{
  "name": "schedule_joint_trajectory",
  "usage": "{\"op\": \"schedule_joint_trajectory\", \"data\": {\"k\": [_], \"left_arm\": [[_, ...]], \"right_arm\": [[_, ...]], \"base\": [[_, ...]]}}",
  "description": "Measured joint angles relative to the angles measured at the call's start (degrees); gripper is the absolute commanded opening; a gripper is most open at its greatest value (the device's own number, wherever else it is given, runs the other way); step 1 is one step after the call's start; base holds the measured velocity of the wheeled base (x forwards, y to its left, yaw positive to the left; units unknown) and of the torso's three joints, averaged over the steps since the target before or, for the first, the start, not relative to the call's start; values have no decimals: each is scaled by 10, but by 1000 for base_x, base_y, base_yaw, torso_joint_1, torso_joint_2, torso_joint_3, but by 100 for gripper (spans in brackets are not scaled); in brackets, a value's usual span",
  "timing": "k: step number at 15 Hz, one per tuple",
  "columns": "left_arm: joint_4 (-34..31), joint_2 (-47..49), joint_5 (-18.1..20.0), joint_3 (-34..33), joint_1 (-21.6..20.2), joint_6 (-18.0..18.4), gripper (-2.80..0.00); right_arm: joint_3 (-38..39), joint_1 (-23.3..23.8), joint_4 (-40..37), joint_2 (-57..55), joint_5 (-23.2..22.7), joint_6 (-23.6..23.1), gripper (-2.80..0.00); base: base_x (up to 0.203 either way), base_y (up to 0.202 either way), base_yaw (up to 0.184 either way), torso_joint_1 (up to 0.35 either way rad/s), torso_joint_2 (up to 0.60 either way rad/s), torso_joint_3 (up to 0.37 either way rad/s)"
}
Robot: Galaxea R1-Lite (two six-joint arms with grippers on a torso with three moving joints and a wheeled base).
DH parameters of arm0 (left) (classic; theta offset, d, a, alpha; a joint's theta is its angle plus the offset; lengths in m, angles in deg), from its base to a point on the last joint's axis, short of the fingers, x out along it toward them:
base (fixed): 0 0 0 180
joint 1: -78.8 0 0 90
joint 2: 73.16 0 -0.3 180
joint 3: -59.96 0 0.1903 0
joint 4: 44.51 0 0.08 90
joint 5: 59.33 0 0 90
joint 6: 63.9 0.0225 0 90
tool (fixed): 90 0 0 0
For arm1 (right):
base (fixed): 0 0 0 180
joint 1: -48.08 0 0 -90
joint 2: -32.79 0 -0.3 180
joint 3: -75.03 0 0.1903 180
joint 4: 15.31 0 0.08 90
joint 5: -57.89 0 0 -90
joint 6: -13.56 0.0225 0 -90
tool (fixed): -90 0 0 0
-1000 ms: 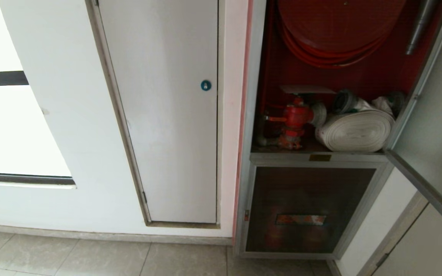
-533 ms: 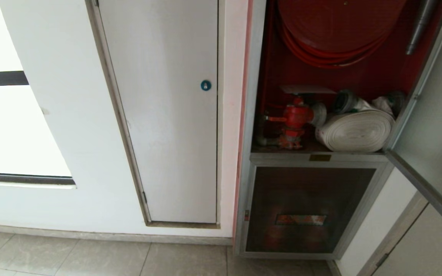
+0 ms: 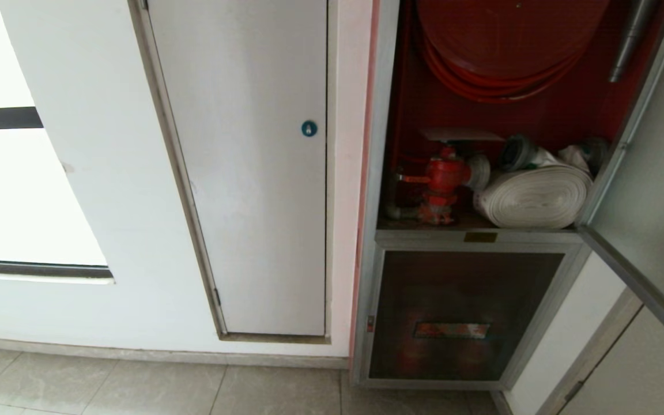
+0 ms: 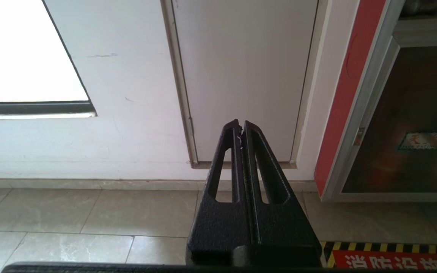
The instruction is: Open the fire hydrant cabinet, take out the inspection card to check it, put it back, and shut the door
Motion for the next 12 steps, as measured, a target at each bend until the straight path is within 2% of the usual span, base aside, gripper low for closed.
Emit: {"op": "schedule_joint_trajectory", "data": {"k": [3, 7, 12], "left_arm": [[0, 0, 0, 0, 0, 0, -280], [0, 0, 0, 0, 0, 0, -280], [0, 0, 0, 0, 0, 0, -280]], "right_arm": [[4, -1, -103, 57, -115, -1, -280], [28, -1, -111, 60, -238, 1, -280], [45, -14, -115, 65, -256, 5, -280]], "base": [[0, 0, 0, 0, 0, 0], [0, 0, 0, 0, 0, 0], [0, 0, 0, 0, 0, 0]]}}
